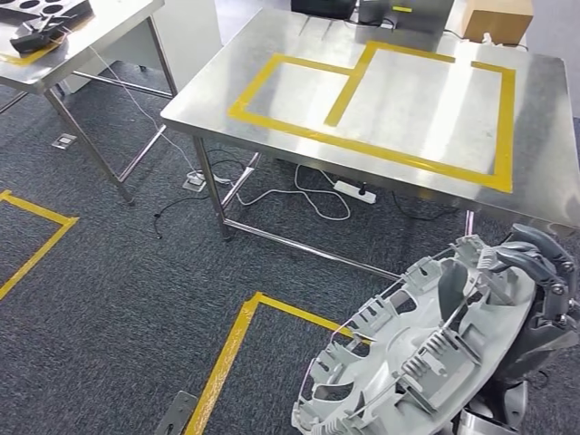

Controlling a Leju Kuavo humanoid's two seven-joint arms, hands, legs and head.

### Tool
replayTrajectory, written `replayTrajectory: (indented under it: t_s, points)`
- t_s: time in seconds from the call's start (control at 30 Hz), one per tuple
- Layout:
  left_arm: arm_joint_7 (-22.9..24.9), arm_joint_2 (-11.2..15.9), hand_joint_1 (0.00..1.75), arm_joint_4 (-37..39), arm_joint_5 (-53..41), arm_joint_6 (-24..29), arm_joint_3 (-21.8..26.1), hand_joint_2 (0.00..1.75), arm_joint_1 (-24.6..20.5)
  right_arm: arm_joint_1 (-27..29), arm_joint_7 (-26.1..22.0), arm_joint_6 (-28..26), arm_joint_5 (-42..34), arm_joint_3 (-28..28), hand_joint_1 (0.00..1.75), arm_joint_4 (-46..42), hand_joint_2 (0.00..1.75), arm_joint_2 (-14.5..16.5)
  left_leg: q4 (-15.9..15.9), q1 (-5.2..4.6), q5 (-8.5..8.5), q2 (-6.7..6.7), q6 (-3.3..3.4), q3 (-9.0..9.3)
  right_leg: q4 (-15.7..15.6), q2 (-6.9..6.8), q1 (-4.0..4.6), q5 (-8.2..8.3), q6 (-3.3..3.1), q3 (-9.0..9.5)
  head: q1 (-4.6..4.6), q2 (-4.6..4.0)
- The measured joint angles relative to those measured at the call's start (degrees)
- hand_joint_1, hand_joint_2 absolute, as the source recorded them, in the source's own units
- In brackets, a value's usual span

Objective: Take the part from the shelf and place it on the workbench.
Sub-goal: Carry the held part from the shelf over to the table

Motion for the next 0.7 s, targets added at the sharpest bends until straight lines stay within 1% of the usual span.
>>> replayTrajectory:
  t_s: [0.07, 0.1, 0.13, 0.17, 0.23, 0.27, 0.3, 0.33, 0.37, 0.4, 0.43, 0.47, 0.5, 0.53, 0.57, 0.63, 0.67, 0.7]
  points:
    - [0.00, -0.04, 0.00, 0.00, 0.00, 0.03, 0.02, 1.75, 0.07, 0.12, -0.26, -0.01, -0.16, -0.03, 1.75, -0.01, 1.75, 0.08, -0.55, 0.23, 0.48, -0.13, 0.51, 0.95, 0.95, -0.05, 0.03, -0.02, 0.56, 0.04, 0.03, 0.00]
    - [-0.01, -0.04, 0.00, 0.00, -0.01, 0.04, 0.03, 1.75, 0.02, 0.16, -0.53, -0.01, -0.29, -0.04, 1.75, -0.01, 1.75, 0.10, -0.83, 0.36, 0.35, -0.16, 0.75, 1.49, 2.38, -0.12, 0.02, -0.29, 0.86, -0.68, 0.10, 0.00]
    - [-0.02, -0.06, 0.00, 0.00, -0.01, 0.05, 0.03, 1.75, -0.04, 0.19, -0.83, -0.02, -0.40, -0.06, 1.75, -0.01, 1.75, 0.13, -1.04, 0.49, 0.22, -0.19, 0.97, 1.94, 4.59, -0.20, -0.03, -1.02, 1.15, -2.06, 0.26, 0.00]
    - [-0.03, -0.08, 0.00, 0.00, -0.01, 0.05, 0.04, 1.75, -0.06, 0.28, -1.07, -0.02, -0.48, -0.07, 1.75, -0.01, 1.75, 0.14, -1.15, 0.54, -0.02, -0.18, 1.14, 2.17, 7.63, -0.27, -0.13, -2.18, 1.43, -4.14, 0.40, 0.00]
    - [-0.04, -0.08, 0.00, 0.00, -0.01, 0.05, 0.05, 1.75, 0.02, 0.60, -1.37, -0.02, -0.56, -0.07, 1.75, 0.03, 1.75, 0.17, -1.16, 0.57, -0.61, -0.19, 1.28, 2.46, 13.63, -0.31, -0.27, -4.74, 1.80, -8.91, 0.56, 0.00]
    - [-0.04, -0.07, 0.00, 0.00, -0.01, 0.05, 0.05, 1.75, 0.11, 0.77, -1.40, -0.02, -0.56, -0.07, 1.75, 0.05, 1.75, 0.18, -1.15, 0.56, -0.97, -0.19, 1.27, 2.75, 14.98, -0.33, -0.31, -4.95, 1.89, -10.63, 0.56, 0.00]
    - [-0.04, -0.05, 0.00, 0.00, -0.02, 0.05, 0.06, 1.75, 0.18, 0.87, -1.42, -0.02, -0.56, -0.08, 1.75, 0.09, 1.75, 0.19, -1.15, 0.56, -1.36, -0.20, 1.25, 3.21, 14.44, -0.34, -0.32, -3.80, 1.92, -11.39, 0.57, 0.00]
    - [-0.04, -0.05, 0.00, 0.00, -0.05, 0.05, 0.06, 1.75, 0.23, 0.90, -1.42, -0.02, -0.56, -0.09, 1.75, 0.11, 1.75, 0.19, -1.15, 0.55, -1.79, -0.22, 1.19, 3.80, 12.02, -0.35, -0.31, -1.34, 1.87, -11.14, 0.59, 0.00]
    - [-0.04, -0.08, 0.00, 0.00, -0.08, 0.04, 0.06, 1.75, 0.25, 0.89, -1.42, -0.02, -0.56, -0.10, 1.75, 0.13, 1.75, 0.20, -1.16, 0.55, -2.26, -0.22, 1.11, 4.48, 8.38, -0.38, -0.29, 1.69, 1.71, -10.23, 0.58, 0.00]
    - [-0.04, -0.09, 0.00, 0.01, -0.11, 0.03, 0.06, 1.75, 0.22, 0.87, -1.41, -0.01, -0.56, -0.11, 1.75, 0.17, 1.75, 0.20, -1.18, 0.53, -2.67, -0.22, 0.97, 5.06, 5.17, -0.45, -0.16, 3.69, 1.47, -9.30, 0.55, 0.00]
    - [-0.04, -0.10, 0.00, 0.02, -0.15, 0.02, 0.06, 1.75, 0.17, 0.83, -1.40, -0.01, -0.56, -0.11, 1.75, 0.21, 1.75, 0.21, -1.19, 0.52, -2.98, -0.22, 0.80, 5.42, 2.59, -0.57, 0.01, 4.42, 1.21, -8.63, 0.50, 0.00]
    - [-0.04, -0.10, 0.00, 0.03, -0.16, -0.01, 0.06, 1.75, 0.13, 0.80, -1.40, 0.00, -0.56, -0.11, 1.75, 0.24, 1.75, 0.21, -1.19, 0.51, -3.18, -0.22, 0.65, 5.60, 1.21, -0.68, 0.17, 4.21, 1.02, -8.36, 0.46, 0.00]
    - [-0.04, -0.10, 0.00, 0.04, -0.17, -0.02, 0.06, 1.75, 0.09, 0.78, -1.39, 0.00, -0.56, -0.11, 1.75, 0.27, 1.75, 0.21, -1.19, 0.50, -3.25, -0.22, 0.55, 5.61, 0.90, -0.78, 0.31, 3.34, 0.89, -8.40, 0.42, 0.00]
    - [-0.04, -0.10, 0.00, 0.04, -0.19, -0.03, 0.06, 1.75, 0.07, 0.76, -1.40, 0.00, -0.56, -0.11, 1.75, 0.27, 1.75, 0.22, -1.18, 0.50, -3.28, -0.22, 0.49, 5.56, 0.55, -0.84, 0.36, 2.95, 0.83, -8.41, 0.43, 0.00]
    - [-0.04, -0.09, 0.00, 0.04, -0.19, -0.03, 0.06, 1.75, 0.06, 0.74, -1.40, 0.00, -0.56, -0.11, 1.75, 0.27, 1.75, 0.22, -1.18, 0.50, -3.30, -0.22, 0.47, 5.53, 0.55, -0.85, 0.37, 2.92, 0.79, -8.36, 0.43, 0.00]
    - [-0.04, -0.10, 0.00, 0.04, -0.18, -0.04, 0.06, 1.75, 0.02, 0.76, -1.39, 0.00, -0.56, -0.11, 1.75, 0.28, 1.75, 0.24, -1.26, 0.50, -3.42, -0.19, 0.26, 5.48, 0.70, -0.87, 0.39, 3.31, 0.42, -7.84, 0.45, 0.01]
    - [-0.04, -0.15, 0.00, 0.04, -0.18, -0.05, 0.06, 1.75, 0.05, 0.79, -1.38, 0.00, -0.57, -0.15, 1.75, 0.29, 1.75, 0.25, -1.09, 0.48, -3.43, -0.15, -0.02, 5.70, 0.64, -0.83, 0.34, 3.80, 0.00, -7.26, 0.44, 0.01]
    - [-0.03, -0.19, 0.00, 0.04, -0.18, -0.03, 0.06, 1.75, 0.02, 0.77, -1.39, 0.00, -0.56, -0.19, 1.75, 0.31, 1.75, 0.33, 0.95, 0.55, -4.16, -0.10, -0.52, 5.03, 0.44, -0.84, 0.21, 4.13, -0.60, -6.39, 0.32, 0.01]
